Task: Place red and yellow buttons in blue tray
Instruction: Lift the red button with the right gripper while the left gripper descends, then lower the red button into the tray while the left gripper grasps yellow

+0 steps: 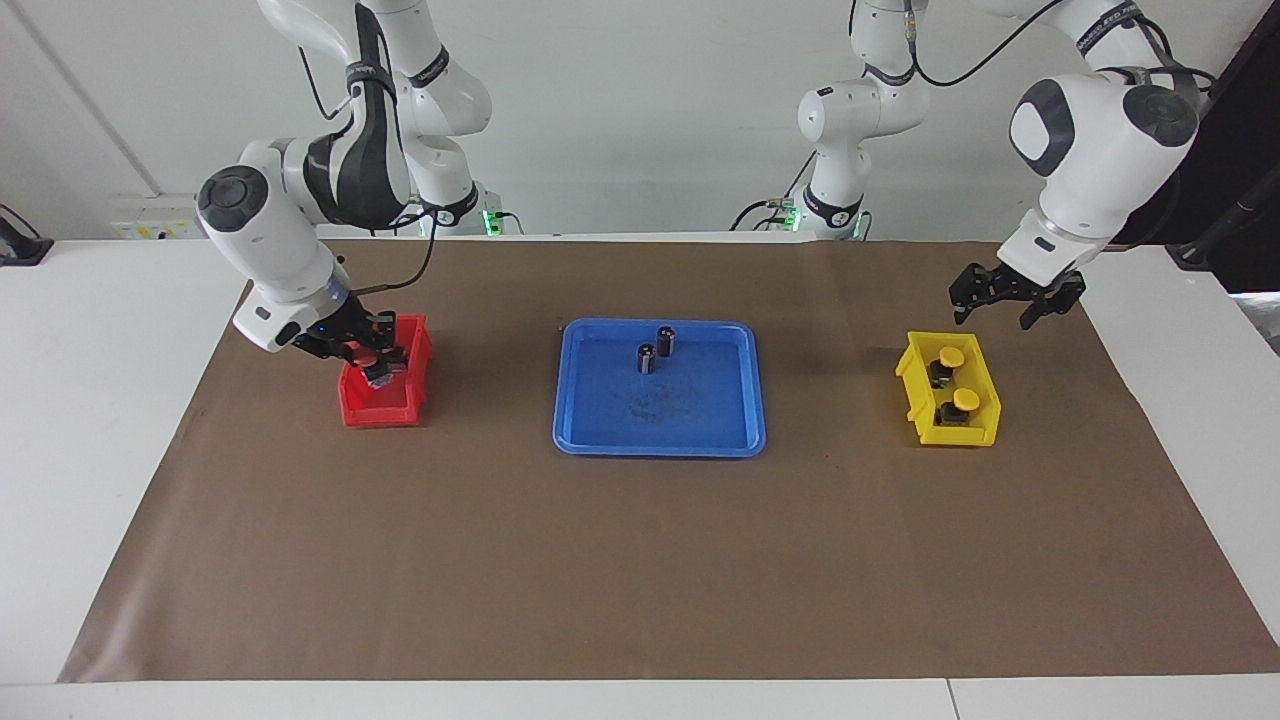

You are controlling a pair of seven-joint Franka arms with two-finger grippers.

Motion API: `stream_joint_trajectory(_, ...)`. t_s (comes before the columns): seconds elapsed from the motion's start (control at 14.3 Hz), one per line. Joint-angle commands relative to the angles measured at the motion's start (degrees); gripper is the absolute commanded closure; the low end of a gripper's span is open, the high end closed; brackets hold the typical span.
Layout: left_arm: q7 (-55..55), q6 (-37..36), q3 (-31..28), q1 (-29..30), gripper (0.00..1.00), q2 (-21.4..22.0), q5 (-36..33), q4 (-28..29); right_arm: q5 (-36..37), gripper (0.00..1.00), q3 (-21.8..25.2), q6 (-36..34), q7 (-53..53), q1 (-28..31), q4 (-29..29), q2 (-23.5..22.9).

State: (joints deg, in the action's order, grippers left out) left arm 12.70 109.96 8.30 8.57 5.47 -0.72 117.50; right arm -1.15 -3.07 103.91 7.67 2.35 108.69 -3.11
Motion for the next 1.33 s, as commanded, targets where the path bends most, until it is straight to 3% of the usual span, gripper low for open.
stream_joint_trajectory(0.0, 0.7, 4.6, 0.2, 1.8, 0.07, 0.0, 0.2, 4.2, -0.5, 0.80, -6.6, -5.8, -11.4, 0.1, -13.1, -7.1)
stream_joint_trajectory(0.21, 0.7, 8.1, 0.2, 2.9, 0.17, -0.7, 0.2, 6.7, -0.3, 0.80, -15.8, 1.8, -29.0, -2.2, -14.1, -9.3)
stream_joint_trajectory(0.56, 0.6, 12.4, 0.2, 2.9, 0.23, -1.3, 0.2, 10.7, 1.5, 0.80, -15.7, 10.2, -43.7, -14.1, -13.5, -13.8)
stream_joint_trajectory(0.91, -2.8, 12.6, 0.2, 2.9, 0.23, -1.3, 0.2, 12.5, 4.0, 0.79, -15.7, 16.5, -49.3, -18.9, -13.4, -20.3)
stream_joint_trajectory(1.26, -4.3, 14.1, 0.3, 2.4, 0.25, -1.3, 0.2, 13.7, 6.6, 0.78, -15.7, 17.5, -51.1, -19.5, -11.6, -21.5)
